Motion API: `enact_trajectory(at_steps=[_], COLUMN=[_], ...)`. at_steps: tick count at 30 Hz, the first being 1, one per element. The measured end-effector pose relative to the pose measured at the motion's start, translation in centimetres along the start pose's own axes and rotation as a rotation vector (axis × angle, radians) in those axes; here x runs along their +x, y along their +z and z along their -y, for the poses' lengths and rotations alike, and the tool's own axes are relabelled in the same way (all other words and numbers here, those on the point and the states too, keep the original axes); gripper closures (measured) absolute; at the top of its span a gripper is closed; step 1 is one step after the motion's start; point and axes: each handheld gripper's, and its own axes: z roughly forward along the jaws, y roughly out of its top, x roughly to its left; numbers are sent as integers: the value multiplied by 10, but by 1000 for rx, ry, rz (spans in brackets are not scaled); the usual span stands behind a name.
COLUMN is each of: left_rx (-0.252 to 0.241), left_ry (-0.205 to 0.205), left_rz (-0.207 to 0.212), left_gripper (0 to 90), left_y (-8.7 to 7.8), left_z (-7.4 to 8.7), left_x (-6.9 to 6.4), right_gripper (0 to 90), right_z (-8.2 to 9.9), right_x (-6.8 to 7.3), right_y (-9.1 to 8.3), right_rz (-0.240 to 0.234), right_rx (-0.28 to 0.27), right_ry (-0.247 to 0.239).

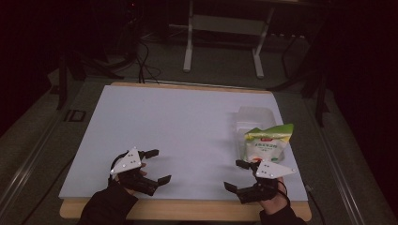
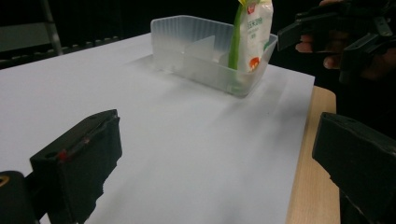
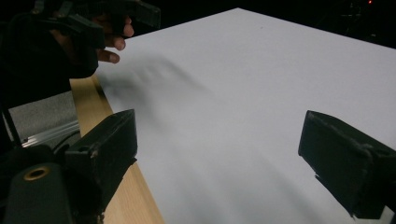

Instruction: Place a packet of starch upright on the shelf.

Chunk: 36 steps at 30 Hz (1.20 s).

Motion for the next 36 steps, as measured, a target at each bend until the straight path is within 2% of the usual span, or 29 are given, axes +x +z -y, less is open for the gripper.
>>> enact_trajectory(at_steps=[8,10,13,15,24,36], left_rx=[10,9,4,7,25,27], left_ry=[1,6,2,0,-1,-8], left_rz=[13,17,14,13,11,16], left_gripper=[20,20,20,20,20,20], left_y=[3,4,3,3,5,6], left_z=[4,4,5,6,10,12], left_x=[-2,-2,-2,-2,-1,0], right_gripper=[133,133,138,139,137,141], right_z=[12,16,16,16,18,18], right_x=[-4,-5,-7,-9,-12,-12], right_y=[0,2,2,1,2,1], right_rz=[9,-15,-15,9,32,31], right_rx=[30,51,46,47,85,82], right_ry=[-21,0,8,-9,-25,-17])
